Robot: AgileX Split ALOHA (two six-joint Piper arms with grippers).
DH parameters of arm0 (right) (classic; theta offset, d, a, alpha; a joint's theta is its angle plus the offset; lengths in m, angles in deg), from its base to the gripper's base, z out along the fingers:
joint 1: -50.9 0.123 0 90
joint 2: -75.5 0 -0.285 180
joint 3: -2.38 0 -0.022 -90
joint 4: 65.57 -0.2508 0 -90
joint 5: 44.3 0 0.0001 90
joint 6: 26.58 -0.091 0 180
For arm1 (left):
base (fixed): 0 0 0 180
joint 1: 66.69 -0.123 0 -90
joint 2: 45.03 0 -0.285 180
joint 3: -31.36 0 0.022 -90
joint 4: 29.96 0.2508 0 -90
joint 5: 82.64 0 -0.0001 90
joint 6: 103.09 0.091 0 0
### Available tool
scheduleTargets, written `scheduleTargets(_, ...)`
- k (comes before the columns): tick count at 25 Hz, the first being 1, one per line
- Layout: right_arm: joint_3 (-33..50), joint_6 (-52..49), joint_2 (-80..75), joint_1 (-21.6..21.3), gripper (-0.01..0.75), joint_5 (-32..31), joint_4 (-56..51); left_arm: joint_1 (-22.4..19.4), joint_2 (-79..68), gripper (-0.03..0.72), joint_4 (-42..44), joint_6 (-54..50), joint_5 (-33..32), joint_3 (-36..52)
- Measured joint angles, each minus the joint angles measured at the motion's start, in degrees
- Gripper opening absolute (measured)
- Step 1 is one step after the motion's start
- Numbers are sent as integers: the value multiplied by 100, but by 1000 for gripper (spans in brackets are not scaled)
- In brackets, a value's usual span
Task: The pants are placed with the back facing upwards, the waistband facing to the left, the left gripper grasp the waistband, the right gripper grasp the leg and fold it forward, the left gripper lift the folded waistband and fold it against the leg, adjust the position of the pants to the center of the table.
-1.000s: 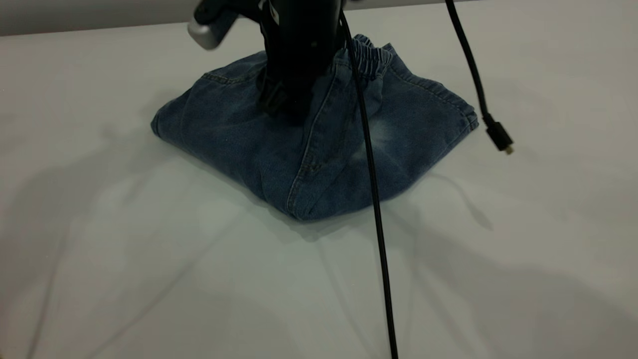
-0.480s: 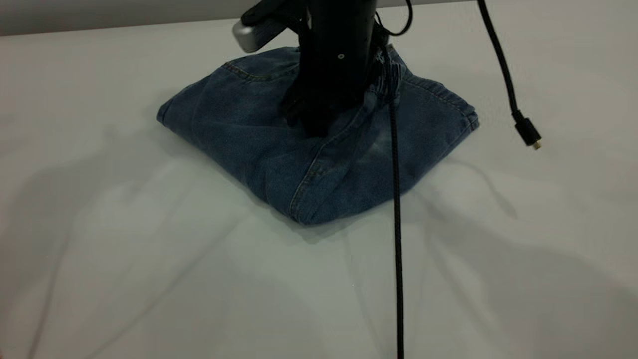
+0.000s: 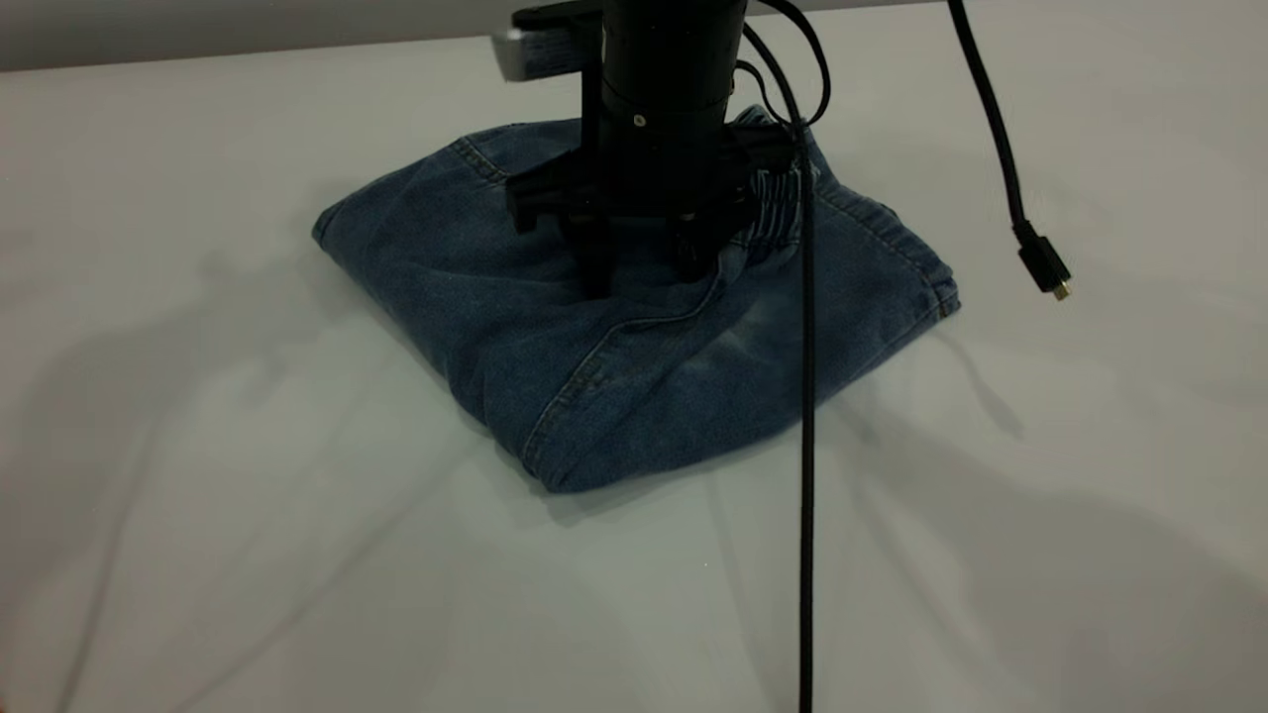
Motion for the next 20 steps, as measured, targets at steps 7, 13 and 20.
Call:
scheduleTargets(7,0,-2144,0,-11,423,198,147,0,0,548,0,0,-11,0)
scheduleTargets(13,0,-3718,21,-109,423,22,127,0,0,548,0,11,-11,0)
scheduleTargets(20,-551,-4124,344,-97,423,-426,1116,0,0,548,0,11,-11,0)
